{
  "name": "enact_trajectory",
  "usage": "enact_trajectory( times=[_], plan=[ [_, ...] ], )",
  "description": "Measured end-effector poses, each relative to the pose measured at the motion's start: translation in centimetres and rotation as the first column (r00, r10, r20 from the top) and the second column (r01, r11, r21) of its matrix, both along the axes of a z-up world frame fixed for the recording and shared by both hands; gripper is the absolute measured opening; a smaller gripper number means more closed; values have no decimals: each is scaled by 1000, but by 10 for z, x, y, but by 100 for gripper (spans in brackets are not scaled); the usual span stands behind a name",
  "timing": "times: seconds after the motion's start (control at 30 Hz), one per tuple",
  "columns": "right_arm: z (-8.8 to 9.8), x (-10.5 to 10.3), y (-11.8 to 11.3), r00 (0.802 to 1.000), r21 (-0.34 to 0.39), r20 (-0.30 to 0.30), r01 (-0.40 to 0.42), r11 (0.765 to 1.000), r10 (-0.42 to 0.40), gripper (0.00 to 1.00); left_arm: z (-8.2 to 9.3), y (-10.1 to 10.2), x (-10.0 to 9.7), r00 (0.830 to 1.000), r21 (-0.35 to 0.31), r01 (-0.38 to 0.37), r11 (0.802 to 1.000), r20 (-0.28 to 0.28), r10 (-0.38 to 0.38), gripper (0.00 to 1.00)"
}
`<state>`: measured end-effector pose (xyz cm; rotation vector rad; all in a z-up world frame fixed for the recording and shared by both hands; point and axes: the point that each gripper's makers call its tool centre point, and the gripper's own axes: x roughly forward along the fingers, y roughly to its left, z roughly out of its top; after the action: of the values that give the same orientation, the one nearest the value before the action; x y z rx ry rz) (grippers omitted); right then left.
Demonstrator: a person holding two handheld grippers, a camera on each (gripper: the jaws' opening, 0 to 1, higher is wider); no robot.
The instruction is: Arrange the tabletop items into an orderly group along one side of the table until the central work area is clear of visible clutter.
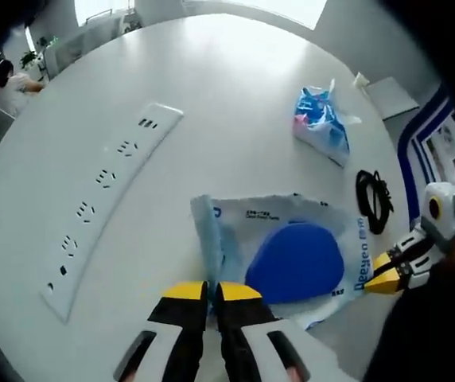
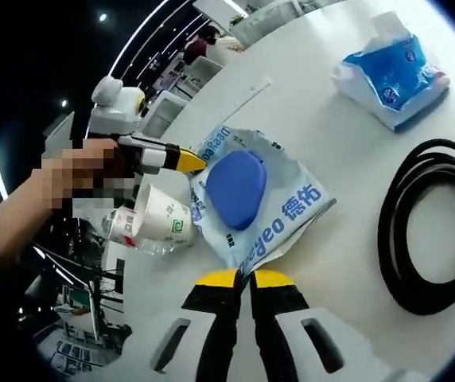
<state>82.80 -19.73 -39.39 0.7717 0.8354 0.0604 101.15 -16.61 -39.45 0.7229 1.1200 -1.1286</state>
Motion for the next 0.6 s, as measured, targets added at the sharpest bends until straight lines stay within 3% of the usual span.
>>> enact_trajectory(
  times=[0.37,0.6],
  plan=[
    [22,-3,-8,997,-8,66,43,999,-42,0,30,-7,-7,998,-17,16,1000,55,-15,2],
    [34,-9,-28,993,-50,103,65,997,-60,0,44,-4,-16,998,-32,-17,999,63,19,1]
  ],
)
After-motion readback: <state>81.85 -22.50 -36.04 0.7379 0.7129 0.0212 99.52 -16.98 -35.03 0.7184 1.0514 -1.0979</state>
